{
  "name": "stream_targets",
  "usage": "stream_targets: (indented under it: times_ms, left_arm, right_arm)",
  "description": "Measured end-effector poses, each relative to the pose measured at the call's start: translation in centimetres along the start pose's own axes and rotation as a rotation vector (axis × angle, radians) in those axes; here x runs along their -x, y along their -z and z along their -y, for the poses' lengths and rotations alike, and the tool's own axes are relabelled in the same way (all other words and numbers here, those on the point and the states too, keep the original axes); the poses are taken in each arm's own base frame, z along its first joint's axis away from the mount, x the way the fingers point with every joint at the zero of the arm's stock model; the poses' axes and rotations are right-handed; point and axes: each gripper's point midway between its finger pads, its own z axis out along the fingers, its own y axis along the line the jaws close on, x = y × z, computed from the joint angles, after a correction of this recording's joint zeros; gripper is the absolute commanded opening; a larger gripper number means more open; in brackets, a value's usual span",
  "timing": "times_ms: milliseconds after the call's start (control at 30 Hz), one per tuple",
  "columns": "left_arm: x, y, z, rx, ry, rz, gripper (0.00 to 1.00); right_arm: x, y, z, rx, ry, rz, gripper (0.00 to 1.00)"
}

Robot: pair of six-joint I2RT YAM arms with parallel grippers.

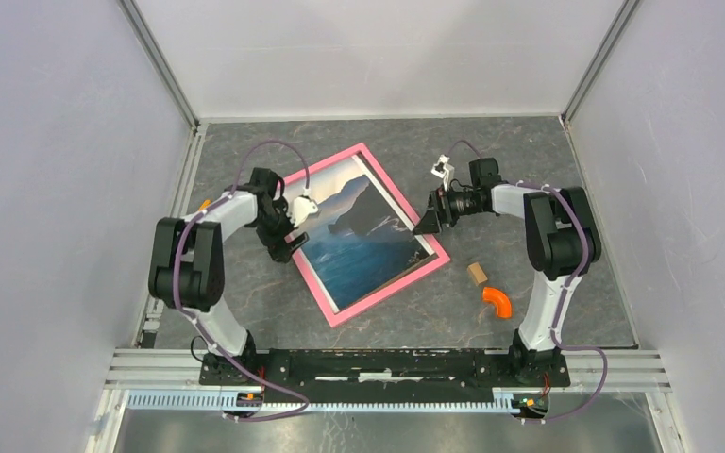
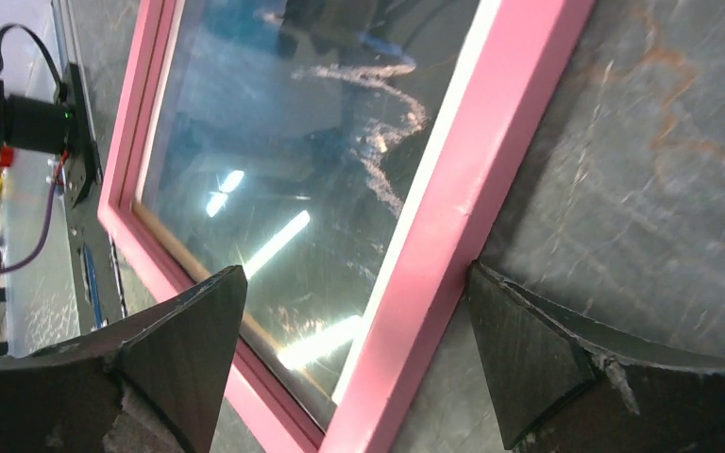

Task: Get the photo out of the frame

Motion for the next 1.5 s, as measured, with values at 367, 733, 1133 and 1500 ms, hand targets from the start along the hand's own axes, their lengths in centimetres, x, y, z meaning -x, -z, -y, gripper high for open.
stream_targets:
  times_ms: [367, 733, 1133, 1500]
  left_arm:
    - [3.4, -0.6, -5.2, -0.024, -0.064, 0.020, 1.00]
    - [4.6, 2.7, -7.7, -0.058, 0.124, 0.265, 1.00]
    - [5.5, 4.2, -9.4, -0.117, 0.693, 0.545, 1.00]
    - [7.4, 0.6, -11.6, -0.191, 0.909, 0.587, 1.00]
  right_arm:
    - [-3.2, 1.2, -1.9, -0.005, 0.077, -0.106, 0.93]
    - [-5.1, 1.8, -4.1, 0.010, 0.034, -0.208, 0.96]
    - [2.1, 1.1, 2.8, -0.212, 0.040, -0.114, 0.92]
    - [2.6, -0.9, 2.6, -0.129, 0.045, -0.039, 0.81]
